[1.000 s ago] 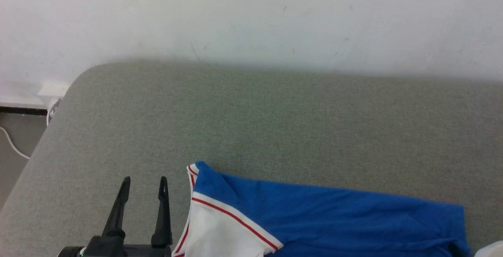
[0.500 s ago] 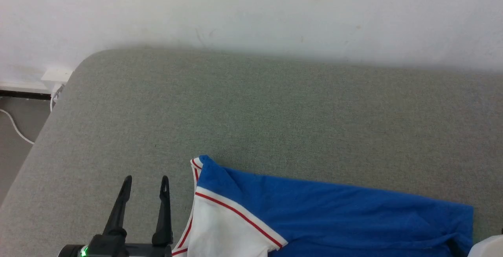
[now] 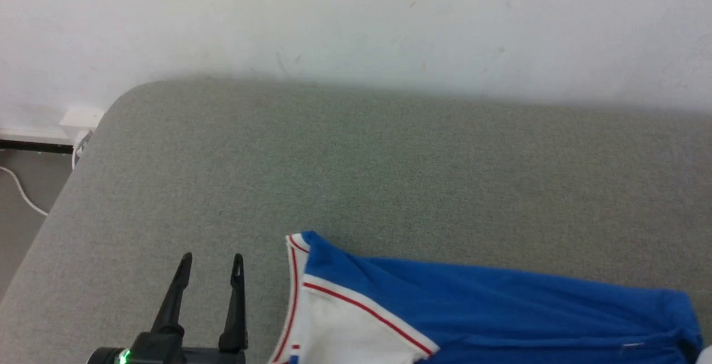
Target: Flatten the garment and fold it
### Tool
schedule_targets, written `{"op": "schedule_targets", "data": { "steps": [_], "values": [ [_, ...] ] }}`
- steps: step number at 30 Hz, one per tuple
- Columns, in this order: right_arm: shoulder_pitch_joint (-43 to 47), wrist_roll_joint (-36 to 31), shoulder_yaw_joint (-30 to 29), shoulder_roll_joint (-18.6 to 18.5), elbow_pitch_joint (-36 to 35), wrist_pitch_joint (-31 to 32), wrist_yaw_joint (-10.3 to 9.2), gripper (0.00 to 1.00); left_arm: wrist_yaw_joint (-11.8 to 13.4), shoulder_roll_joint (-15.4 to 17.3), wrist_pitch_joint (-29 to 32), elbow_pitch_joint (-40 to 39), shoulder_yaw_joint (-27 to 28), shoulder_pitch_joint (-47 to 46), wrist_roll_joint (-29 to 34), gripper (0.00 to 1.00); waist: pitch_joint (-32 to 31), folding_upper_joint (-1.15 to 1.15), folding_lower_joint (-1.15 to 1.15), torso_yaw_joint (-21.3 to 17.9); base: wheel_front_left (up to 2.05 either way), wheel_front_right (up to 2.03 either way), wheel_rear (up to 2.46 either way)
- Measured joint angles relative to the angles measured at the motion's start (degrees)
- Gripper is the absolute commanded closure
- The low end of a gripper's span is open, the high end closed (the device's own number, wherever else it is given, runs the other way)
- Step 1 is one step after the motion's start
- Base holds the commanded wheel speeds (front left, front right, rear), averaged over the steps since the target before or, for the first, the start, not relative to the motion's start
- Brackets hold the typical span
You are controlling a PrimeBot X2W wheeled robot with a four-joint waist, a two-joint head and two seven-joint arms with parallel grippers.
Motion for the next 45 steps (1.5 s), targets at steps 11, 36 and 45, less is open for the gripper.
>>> {"op": "schedule_targets", "data": {
  "steps": [11,36,45],
  "values": [
    [0.14,-2.85,-4.99,-5.56,-0.7,0.24,-0.02,1.0,-0.75,-0.16,0.0,0.65,0.07,0.4,0.0,0.0,-1.69,0.0,0.0,-0.75,0.0,0.0,0.0],
    [4.35,15.68,23.76,3.83,-31.0,19.63,-0.11,1.0,-3.35,-0.25,0.0,1.9,1.02,2.82,0.13,0.0,-7.13,0.0,-0.01,5.69,0.0,0.0,0.0],
    [-3.71,14.41,31.32,7.26,-20.09,15.11,-0.11,1.0,-4.35,-0.29,0.0,2.32,0.69,2.55,0.49,0.0,-6.71,0.0,-0.01,11.47,0.0,0.0,0.0]
  ]
}}
